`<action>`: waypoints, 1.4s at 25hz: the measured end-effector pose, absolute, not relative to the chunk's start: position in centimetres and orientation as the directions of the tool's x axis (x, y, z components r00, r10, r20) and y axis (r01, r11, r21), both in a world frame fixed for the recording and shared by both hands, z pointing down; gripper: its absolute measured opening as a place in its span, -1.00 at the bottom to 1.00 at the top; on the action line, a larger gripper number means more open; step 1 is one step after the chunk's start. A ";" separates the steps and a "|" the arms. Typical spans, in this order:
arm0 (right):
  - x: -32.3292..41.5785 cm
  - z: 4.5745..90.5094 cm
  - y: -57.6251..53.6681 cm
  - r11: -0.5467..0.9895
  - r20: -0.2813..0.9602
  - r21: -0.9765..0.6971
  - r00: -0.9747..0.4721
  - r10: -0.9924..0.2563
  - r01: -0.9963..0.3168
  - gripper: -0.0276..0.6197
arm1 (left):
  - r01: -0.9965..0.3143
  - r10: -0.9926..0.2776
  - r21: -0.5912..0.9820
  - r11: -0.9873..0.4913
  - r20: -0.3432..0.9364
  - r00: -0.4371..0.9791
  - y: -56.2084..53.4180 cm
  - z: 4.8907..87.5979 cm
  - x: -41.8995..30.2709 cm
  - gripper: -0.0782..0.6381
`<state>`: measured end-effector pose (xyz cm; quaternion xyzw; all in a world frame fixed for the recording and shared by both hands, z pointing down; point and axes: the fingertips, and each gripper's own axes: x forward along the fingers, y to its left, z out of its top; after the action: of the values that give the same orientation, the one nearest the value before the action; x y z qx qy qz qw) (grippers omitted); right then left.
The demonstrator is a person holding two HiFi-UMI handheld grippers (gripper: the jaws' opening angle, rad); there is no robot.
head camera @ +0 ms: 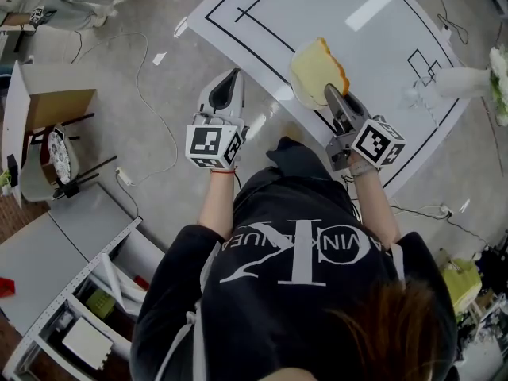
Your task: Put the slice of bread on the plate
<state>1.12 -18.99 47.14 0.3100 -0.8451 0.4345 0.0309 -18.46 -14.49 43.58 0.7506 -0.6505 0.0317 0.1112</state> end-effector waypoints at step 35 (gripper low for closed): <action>2.0 52.0 -19.6 0.320 0.670 -0.476 -0.573 -0.472 -0.819 -0.15 | -0.939 -0.918 0.165 -0.302 0.215 0.333 -20.6 44.1 -17.2 -0.75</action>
<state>2.02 -19.61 52.03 0.4114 -0.7847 0.4134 0.2099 -17.22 -20.59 44.10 0.8058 -0.5761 0.0399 0.1310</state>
